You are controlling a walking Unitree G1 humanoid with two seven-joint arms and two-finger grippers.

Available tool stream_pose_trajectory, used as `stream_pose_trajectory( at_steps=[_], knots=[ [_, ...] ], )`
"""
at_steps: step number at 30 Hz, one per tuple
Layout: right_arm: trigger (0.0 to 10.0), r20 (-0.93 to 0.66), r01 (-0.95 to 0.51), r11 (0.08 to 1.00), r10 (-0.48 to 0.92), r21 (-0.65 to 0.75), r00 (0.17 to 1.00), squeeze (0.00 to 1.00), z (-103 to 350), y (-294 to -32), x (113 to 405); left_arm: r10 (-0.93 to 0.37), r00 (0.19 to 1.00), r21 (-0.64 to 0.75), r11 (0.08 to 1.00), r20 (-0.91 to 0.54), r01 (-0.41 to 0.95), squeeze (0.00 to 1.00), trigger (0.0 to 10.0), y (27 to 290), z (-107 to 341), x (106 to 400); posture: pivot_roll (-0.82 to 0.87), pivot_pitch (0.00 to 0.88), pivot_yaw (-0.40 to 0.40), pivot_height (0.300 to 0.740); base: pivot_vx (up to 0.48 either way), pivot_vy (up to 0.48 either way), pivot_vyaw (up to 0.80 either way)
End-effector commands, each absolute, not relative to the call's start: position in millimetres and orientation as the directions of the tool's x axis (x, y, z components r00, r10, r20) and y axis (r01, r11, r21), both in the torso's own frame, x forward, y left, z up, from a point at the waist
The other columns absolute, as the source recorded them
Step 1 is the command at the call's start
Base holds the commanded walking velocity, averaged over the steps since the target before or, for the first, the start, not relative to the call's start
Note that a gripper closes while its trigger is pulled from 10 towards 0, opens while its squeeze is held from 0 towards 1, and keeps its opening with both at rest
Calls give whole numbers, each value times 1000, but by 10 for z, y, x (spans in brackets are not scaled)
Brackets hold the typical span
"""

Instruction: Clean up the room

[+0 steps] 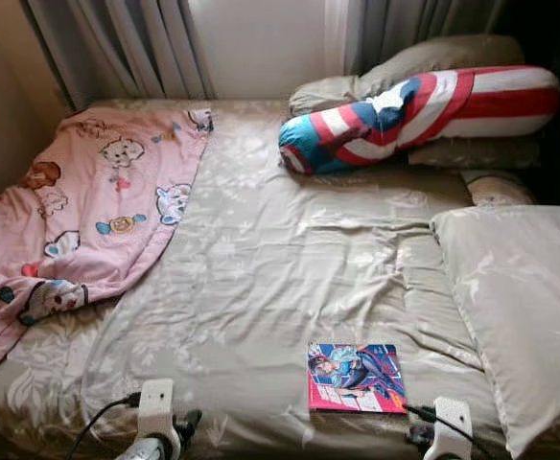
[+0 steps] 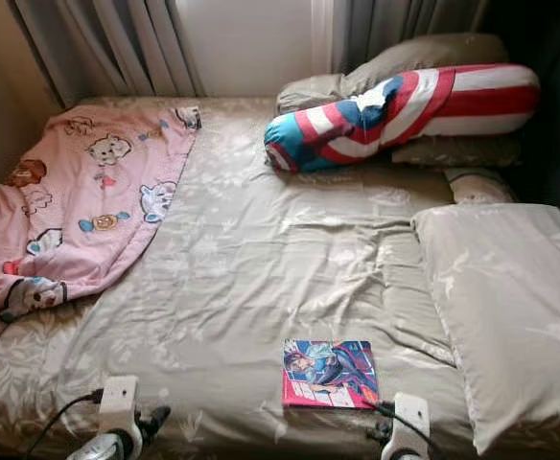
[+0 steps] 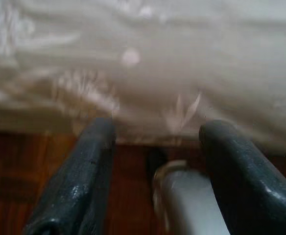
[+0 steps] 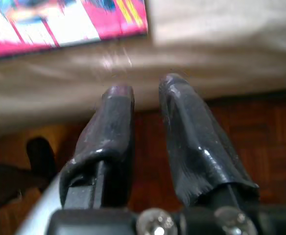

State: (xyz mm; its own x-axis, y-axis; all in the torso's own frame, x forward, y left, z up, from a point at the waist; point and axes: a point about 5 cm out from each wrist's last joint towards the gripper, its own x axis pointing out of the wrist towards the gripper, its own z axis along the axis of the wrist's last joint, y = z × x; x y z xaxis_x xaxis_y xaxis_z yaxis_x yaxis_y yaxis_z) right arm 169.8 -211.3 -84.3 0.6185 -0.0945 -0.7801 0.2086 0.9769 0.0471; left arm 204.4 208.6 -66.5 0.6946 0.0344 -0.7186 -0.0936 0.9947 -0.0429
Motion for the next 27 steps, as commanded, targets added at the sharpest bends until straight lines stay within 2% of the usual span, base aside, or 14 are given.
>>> stream_pose_trajectory(
  at_steps=[1, 4, 5, 6, 7, 11, 16, 18, 25, 26, 27],
  knots=[
    [10000, -798, 206, 978, -98, 33, 594, 0, -873, -2176, 1605, 56, 662, -9, 996, -748, -94, 0, 10000, 2166, -720, 1922, 40, 96, 5, 719, 0, 0, 0],
    [10000, -801, 211, 977, -102, 31, 590, 0, -880, -2225, 1556, 57, 647, -4, 996, -760, -92, 0, 10000, 2172, -751, 1863, 39, 109, 5, 719, 0, 0, 0],
    [10000, -803, 212, 977, -102, 30, 587, 373, -884, -2242, 1535, 57, 640, -3, 996, -766, -92, 0, 10000, 2170, -766, 1836, 37, 121, 5, 719, 0, 0, 0],
    [10000, -803, 212, 977, -102, 30, 587, 373, -884, -2242, 1535, 57, 640, -3, 996, -766, -92, 0, 10000, 2170, -766, 1836, 37, 121, 5, 719, 0, 0, 0],
    [10000, -803, 219, 975, -106, 31, 587, 1000, -887, -2256, 1517, 58, 636, -1, 996, -770, -92, 0, 10000, 2169, -774, 1821, 37, 134, 5, 719, 0, 0, 0],
    [10000, -803, 225, 974, -110, 31, 586, 1000, -902, -2254, 1470, 59, 623, 2, 996, -780, -92, 0, 10000, 2159, -789, 1803, 38, 150, 6, 719, 0, 0, 0],
    [10000, -803, 193, 980, -79, 46, 591, 1000, -978, -2036, 1326, 57, 612, 3, 996, -789, -89, 0, 10000, 2108, -801, 1810, 40, 164, 5, 719, 0, 0, 0],
    [10000, -803, 176, 983, -65, 50, 593, 1000, -993, -1906, 1333, 57, 610, 3, 996, -790, -89, 0, 10000, 2091, -807, 1806, 38, 168, 6, 719, 0, 0, 0],
    [10000, -792, 151, 986, -41, 65, 609, 988, -978, -1706, 1440, 58, 602, 3, 996, -797, -92, 0, 10000, 2050, -820, 1800, 37, 169, 3, 719, 0, 0, 0],
    [10000, -785, 143, 987, -30, 74, 618, 0, -959, -1647, 1504, 58, 598, 2, 995, -800, -95, 0, 10000, 2038, -826, 1795, 37, 170, 1, 719, 0, 0, 0],
    [10000, -783, 140, 987, -27, 77, 621, 0, -951, -1626, 1531, 59, 596, 1, 995, -801, -96, 0, 10000, 2034, -828, 1793, 37, 170, 1, 719, 0, 0, 0]
  ],
)
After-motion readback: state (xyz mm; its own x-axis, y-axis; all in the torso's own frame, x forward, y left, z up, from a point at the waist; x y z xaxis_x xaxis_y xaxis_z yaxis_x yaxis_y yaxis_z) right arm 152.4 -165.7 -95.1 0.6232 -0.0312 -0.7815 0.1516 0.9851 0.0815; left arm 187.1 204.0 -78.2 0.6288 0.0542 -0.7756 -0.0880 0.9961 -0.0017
